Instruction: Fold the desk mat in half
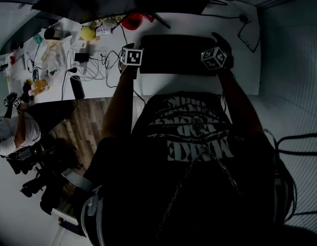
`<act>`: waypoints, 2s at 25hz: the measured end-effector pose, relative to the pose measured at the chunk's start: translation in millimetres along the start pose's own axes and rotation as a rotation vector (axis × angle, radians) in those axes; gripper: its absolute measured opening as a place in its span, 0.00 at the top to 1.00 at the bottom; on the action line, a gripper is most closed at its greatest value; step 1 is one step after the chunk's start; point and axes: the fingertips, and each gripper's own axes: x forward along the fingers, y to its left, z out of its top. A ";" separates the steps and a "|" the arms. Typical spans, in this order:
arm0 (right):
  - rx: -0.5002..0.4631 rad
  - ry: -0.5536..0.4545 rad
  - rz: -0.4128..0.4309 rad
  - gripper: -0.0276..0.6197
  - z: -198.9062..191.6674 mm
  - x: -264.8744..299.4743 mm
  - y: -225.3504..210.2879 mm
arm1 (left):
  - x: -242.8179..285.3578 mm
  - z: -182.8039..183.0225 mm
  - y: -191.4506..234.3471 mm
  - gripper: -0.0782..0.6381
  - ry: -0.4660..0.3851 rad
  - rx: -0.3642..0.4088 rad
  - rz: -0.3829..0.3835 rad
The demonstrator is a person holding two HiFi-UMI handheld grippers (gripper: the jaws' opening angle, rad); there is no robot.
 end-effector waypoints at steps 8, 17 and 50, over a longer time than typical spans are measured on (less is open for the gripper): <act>0.356 -0.425 -0.023 0.69 61.3 -148.5 -41.7 | -149.0 52.5 6.5 0.78 -0.440 -0.071 -0.047; 0.707 -0.669 0.111 0.95 127.5 -260.9 -19.1 | -285.5 144.3 -101.2 0.88 -0.883 0.132 -0.298; 0.604 -0.722 0.106 0.96 189.3 -305.8 46.7 | -282.6 109.2 -93.2 0.88 -0.836 0.143 -0.354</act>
